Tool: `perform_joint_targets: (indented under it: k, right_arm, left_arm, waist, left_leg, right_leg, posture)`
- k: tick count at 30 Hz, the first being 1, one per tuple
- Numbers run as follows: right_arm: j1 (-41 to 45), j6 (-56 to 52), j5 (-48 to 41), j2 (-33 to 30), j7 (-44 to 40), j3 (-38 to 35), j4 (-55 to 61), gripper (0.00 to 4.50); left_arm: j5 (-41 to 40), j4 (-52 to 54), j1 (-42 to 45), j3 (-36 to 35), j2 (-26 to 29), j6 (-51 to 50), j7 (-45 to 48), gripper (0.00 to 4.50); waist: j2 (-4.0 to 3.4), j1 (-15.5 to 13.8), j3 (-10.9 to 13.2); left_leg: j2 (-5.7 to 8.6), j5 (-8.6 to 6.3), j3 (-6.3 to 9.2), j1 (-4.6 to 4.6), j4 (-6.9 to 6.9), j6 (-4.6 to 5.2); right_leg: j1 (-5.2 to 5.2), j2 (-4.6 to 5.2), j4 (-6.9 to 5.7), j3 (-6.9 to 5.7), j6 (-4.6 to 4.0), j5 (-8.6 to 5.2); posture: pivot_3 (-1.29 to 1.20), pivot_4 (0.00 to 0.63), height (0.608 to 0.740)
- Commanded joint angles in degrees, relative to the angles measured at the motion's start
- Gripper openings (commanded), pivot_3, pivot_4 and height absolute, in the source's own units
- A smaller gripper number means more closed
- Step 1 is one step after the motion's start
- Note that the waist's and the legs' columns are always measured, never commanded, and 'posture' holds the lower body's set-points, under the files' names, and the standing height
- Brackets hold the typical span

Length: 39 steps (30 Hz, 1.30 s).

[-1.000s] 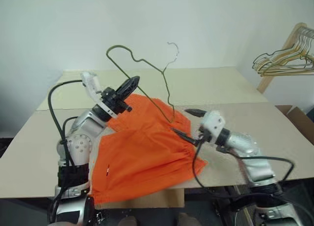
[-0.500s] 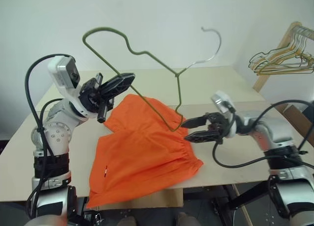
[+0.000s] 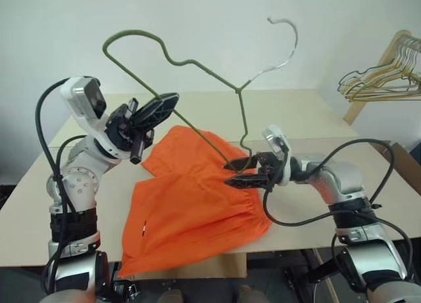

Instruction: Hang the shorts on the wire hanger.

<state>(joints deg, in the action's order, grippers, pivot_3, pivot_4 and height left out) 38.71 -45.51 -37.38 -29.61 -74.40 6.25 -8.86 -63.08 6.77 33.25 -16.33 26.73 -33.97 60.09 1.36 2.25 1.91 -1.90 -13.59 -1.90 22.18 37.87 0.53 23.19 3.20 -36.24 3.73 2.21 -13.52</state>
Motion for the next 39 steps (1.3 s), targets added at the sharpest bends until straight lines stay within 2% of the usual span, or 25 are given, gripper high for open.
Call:
perform_joint_targets:
  k: [1, 9, 10, 12, 13, 23, 24, 29, 32, 39]
  right_arm:
    - [1.7, -1.2, -2.3, -0.3, -0.4, -3.1, 0.3, 4.46]
    - [2.3, -2.8, -3.6, -0.8, -1.9, -4.1, 0.4, 4.46]
    - [2.4, -2.7, -3.5, -0.8, -1.9, -4.2, 0.1, 4.19]
    - [2.4, -2.5, -3.4, -0.9, -2.3, -4.2, 0.1, 3.93]
    - [2.4, -2.0, -3.3, -1.0, -2.8, -4.0, 0.3, 3.50]
    - [2.7, -0.6, -2.1, -0.9, -4.6, -2.7, 1.4, 0.19]
    - [2.7, -0.5, -2.0, -0.8, -4.7, -2.6, 1.5, 0.03]
    - [2.7, 0.3, -1.3, -0.7, -4.8, -2.5, 1.4, 0.03]
    - [2.6, 0.2, -1.4, -0.7, -4.9, -3.0, 1.3, 0.00]
    - [1.2, -2.1, -5.5, -1.3, -3.7, -7.6, 2.7, 0.00]
  left_arm:
    - [-1.8, 1.0, 0.4, -1.8, -0.1, -0.1, -0.9, 0.00]
    - [-2.3, 1.0, -0.6, -1.7, 0.3, -1.2, 0.1, 0.00]
    - [-2.3, 1.0, -0.8, -1.6, 0.2, -1.3, 0.1, 0.00]
    - [-2.1, 1.0, -1.0, -1.4, 0.0, -1.0, 0.1, 0.00]
    - [-2.0, 1.0, -1.1, -1.5, -0.1, -0.9, -0.1, 0.00]
    - [-0.8, 0.6, -1.6, -1.0, -1.9, 0.2, -0.9, 0.00]
    - [-0.8, 0.5, -1.7, -0.9, -2.0, 0.2, -0.8, 0.00]
    - [-0.2, -0.3, -2.3, -0.3, -1.7, -0.6, -1.1, 0.00]
    - [1.5, -1.4, -3.0, 0.5, -0.5, -1.5, -1.5, 0.75]
    - [8.0, -6.6, -7.1, 2.9, 2.3, -3.3, -3.1, 2.99]
  waist:
    - [0.00, 0.1, 0.0]
    - [0.00, 0.2, 0.0]
    - [0.00, 0.2, 0.0]
    - [0.00, 0.2, 0.0]
    - [0.00, 0.2, 0.0]
    - [0.00, 0.3, 0.0]
    - [0.00, 0.3, 0.0]
    - [0.00, 0.2, 0.0]
    - [0.00, 0.2, 0.0]
    - [0.00, 0.4, 0.0]
  left_leg:
    - [0.00, 0.00, 0.00, 0.00, 0.00, 0.00]
    - [0.00, 0.00, 0.00, 0.01, 0.00, 0.00]
    - [0.00, 0.00, 0.00, 0.00, 0.00, 0.00]
    - [0.00, 0.00, 0.00, 0.01, 0.00, 0.00]
    - [0.00, 0.00, 0.00, 0.00, 0.00, 0.00]
    - [0.00, 0.00, 0.00, 0.02, 0.00, 0.00]
    - [-0.01, 0.00, 0.00, 0.00, 0.00, 0.00]
    - [-0.01, 0.00, 0.01, 0.02, 0.00, 0.00]
    - [-0.01, 0.00, 0.01, 0.01, 0.00, 0.00]
    - [-0.02, 0.00, 0.01, 0.00, 0.00, 0.00]
  right_leg:
    - [0.00, 0.00, 0.01, 0.00, 0.00, 0.00]
    - [0.01, 0.00, 0.01, 0.00, 0.00, 0.00]
    - [0.01, 0.00, 0.00, 0.00, 0.00, 0.00]
    - [0.01, 0.00, 0.00, 0.00, 0.00, 0.00]
    - [0.01, 0.00, 0.00, 0.00, 0.00, 0.00]
    - [0.01, 0.00, 0.01, 0.00, 0.00, 0.00]
    - [0.02, -0.01, 0.00, 0.00, 0.00, 0.00]
    - [0.01, -0.01, 0.01, 0.00, 0.00, 0.00]
    - [0.00, -0.01, 0.01, 0.00, 0.00, 0.00]
    - [0.02, -0.03, 0.01, 0.00, 0.00, 0.00]
  posture:
    - [0.01, 0.000, 0.740]
    - [0.01, 0.000, 0.740]
    - [0.01, 0.000, 0.740]
    - [0.01, 0.000, 0.740]
    - [0.01, 0.000, 0.740]
    - [0.01, 0.000, 0.740]
    - [0.01, 0.000, 0.740]
    - [0.01, 0.000, 0.740]
    - [0.01, 0.000, 0.740]
    - [-0.01, 0.000, 0.740]
